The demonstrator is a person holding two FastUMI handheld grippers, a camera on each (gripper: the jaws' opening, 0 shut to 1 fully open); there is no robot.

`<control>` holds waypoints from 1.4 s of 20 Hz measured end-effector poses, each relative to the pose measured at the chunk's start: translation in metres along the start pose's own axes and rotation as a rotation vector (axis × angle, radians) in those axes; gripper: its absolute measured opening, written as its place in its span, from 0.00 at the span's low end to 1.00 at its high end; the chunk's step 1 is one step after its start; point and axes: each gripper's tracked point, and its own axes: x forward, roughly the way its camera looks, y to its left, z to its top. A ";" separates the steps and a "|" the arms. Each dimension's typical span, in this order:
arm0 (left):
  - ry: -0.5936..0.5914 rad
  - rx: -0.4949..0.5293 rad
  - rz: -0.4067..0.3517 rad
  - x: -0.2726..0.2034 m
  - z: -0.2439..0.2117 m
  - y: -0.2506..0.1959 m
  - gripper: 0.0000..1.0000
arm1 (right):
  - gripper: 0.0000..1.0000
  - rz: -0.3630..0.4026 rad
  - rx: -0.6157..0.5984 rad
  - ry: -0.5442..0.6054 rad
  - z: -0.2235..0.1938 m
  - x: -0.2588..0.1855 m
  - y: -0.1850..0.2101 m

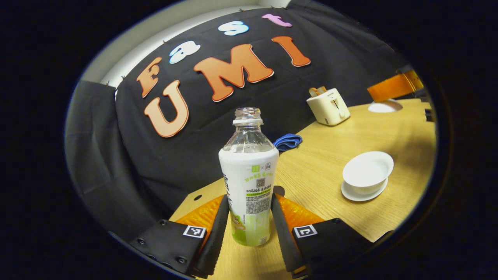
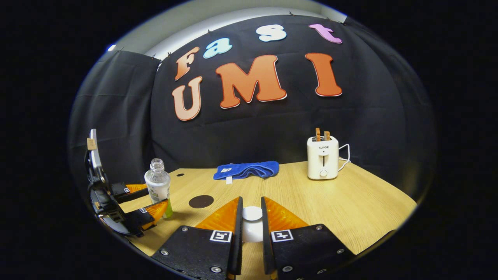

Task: Open the teacup lid with one hand, grasp the water bottle and pour water into the teacup with the other hand; after pouring, place the water bottle on the coaster and then close the teacup lid.

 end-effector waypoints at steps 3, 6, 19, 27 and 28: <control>0.014 0.133 0.012 0.003 -0.002 -0.001 0.67 | 0.23 -0.015 0.007 -0.011 0.002 -0.004 -0.012; 0.016 0.248 0.023 0.004 -0.002 -0.001 0.67 | 0.23 -0.030 0.008 -0.024 0.006 -0.009 -0.021; -0.084 0.705 0.061 0.002 0.021 -0.021 0.65 | 0.23 -0.061 0.009 -0.044 0.008 -0.019 -0.039; -0.087 0.847 0.057 -0.001 0.020 -0.019 0.65 | 0.22 -0.066 0.003 -0.044 0.008 -0.022 -0.042; -0.088 0.865 0.060 -0.001 0.021 -0.017 0.67 | 0.23 -0.066 0.003 -0.043 0.009 -0.022 -0.042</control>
